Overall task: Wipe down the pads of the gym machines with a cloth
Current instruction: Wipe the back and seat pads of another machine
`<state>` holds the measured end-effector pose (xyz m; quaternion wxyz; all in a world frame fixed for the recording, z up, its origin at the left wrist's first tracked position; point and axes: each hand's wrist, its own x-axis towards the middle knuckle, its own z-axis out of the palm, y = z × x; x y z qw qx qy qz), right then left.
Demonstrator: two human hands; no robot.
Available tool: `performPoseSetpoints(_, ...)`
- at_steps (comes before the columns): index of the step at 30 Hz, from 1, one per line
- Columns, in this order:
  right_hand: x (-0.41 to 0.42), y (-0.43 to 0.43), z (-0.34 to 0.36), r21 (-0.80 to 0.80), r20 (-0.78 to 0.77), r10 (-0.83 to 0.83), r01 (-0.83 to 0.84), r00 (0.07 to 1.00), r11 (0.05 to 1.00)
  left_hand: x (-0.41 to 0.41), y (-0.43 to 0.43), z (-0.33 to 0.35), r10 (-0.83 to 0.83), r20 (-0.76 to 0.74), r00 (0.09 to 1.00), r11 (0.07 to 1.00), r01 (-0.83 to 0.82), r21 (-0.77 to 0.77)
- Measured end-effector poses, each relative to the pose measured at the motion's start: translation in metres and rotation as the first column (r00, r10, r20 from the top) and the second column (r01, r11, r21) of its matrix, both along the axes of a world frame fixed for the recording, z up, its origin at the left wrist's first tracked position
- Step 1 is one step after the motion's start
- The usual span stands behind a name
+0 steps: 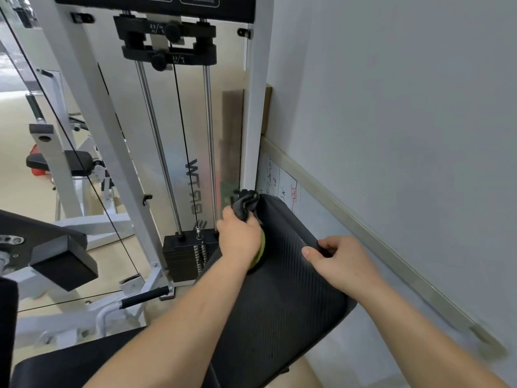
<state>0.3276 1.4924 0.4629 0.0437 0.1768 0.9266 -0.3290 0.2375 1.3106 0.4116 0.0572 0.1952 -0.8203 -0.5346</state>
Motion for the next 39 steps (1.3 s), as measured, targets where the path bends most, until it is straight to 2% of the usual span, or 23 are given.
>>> performPoseSetpoints(2, 0.0, 0.001, -0.004, -0.054, -0.037, -0.019, 0.017, 0.999, 0.998, 0.045, 0.02, 0.001, -0.044, -0.102, 0.994, 0.999, 0.044, -0.003)
performPoseSetpoints(5, 0.0, 0.005, -0.004, -0.173, -0.059, -0.039, 0.029, 0.998, 0.984, 0.103, 0.027, -0.001, -0.314, -0.256, 0.914, 0.95, 0.302, -0.085)
performPoseSetpoints(7, 0.009, 0.01, 0.001, -0.3, -0.035, -0.022, 0.01, 0.999, 0.954, 0.088, 0.011, 0.003, -0.434, -0.321, 0.842, 0.898, 0.373, -0.233)
performPoseSetpoints(9, 0.024, 0.018, 0.003, -0.388, -0.01, -0.004, -0.001, 1.0, 0.921, 0.047, -0.001, 0.015, -0.475, -0.362, 0.802, 0.859, 0.332, -0.39)
performPoseSetpoints(11, 0.039, 0.027, 0.0, -0.462, 0.027, 0.02, -0.005, 0.999, 0.887, 0.001, -0.001, 0.033, -0.538, -0.302, 0.787, 0.777, 0.324, -0.54)
performPoseSetpoints(13, 0.052, 0.037, -0.005, -0.543, 0.053, 0.066, -0.027, 0.996, 0.839, -0.031, 0.01, 0.048, -0.573, -0.144, 0.806, 0.69, 0.38, -0.616)
performPoseSetpoints(15, 0.062, 0.044, -0.012, -0.565, 0.073, 0.057, -0.006, 0.996, 0.825, -0.039, 0.023, 0.057, -0.561, -0.043, 0.827, 0.628, 0.391, -0.673)
performPoseSetpoints(17, 0.068, 0.048, -0.018, -0.573, 0.083, 0.04, 0.015, 0.996, 0.82, -0.024, 0.036, 0.065, -0.6, 0.014, 0.8, 0.548, 0.423, -0.721)
performPoseSetpoints(19, 0.073, 0.05, -0.02, -0.584, 0.086, 0.051, 0.009, 0.995, 0.812, 0.009, 0.053, 0.068, -0.711, 0.032, 0.702, 0.466, 0.505, -0.727)
performPoseSetpoints(22, 0.079, 0.057, -0.019, -0.601, 0.049, 0.085, -0.039, 0.995, 0.798, 0.083, 0.082, 0.068, -0.883, 0.039, 0.467, 0.31, 0.645, -0.698)
performPoseSetpoints(23, 0.081, 0.06, -0.022, -0.597, 0.039, 0.093, -0.051, 0.995, 0.801, 0.105, 0.086, 0.067, -0.909, 0.04, 0.414, 0.265, 0.652, -0.711)
performPoseSetpoints(25, 0.087, 0.064, -0.026, -0.604, 0.034, 0.078, -0.041, 0.996, 0.796, 0.114, 0.087, 0.066, -0.91, 0.04, 0.414, 0.242, 0.605, -0.759)
performPoseSetpoints(27, 0.091, 0.066, -0.033, -0.639, 0.045, 0.038, -0.001, 0.998, 0.769, 0.087, 0.081, 0.064, -0.867, 0.05, 0.496, 0.266, 0.544, -0.796)
performPoseSetpoints(30, 0.096, 0.062, -0.035, -0.657, 0.039, 0.014, 0.015, 0.999, 0.754, 0.029, 0.069, 0.066, -0.711, 0.061, 0.7, 0.391, 0.467, -0.793)
performPoseSetpoints(32, 0.099, 0.059, -0.035, -0.653, 0.031, 0.007, 0.015, 0.999, 0.757, 0.015, 0.064, 0.06, -0.636, 0.019, 0.771, 0.448, 0.389, -0.805)
performPoseSetpoints(33, 0.101, 0.059, -0.035, -0.649, 0.034, -0.007, 0.027, 0.999, 0.76, 0.02, 0.064, 0.054, -0.621, -0.028, 0.784, 0.48, 0.351, -0.804)
performPoseSetpoints(35, 0.104, 0.059, -0.035, -0.659, 0.039, -0.04, 0.056, 0.998, 0.75, 0.049, 0.066, 0.039, -0.597, -0.198, 0.777, 0.608, 0.278, -0.743)
performPoseSetpoints(37, 0.099, 0.057, -0.031, -0.69, 0.032, -0.153, 0.133, 0.988, 0.712, 0.09, 0.068, 0.019, -0.559, -0.365, 0.744, 0.75, 0.267, -0.605)
performPoseSetpoints(39, 0.084, 0.055, -0.021, -0.673, -0.004, -0.282, 0.206, 0.959, 0.711, 0.128, 0.065, -0.009, -0.525, -0.471, 0.709, 0.826, 0.291, -0.482)
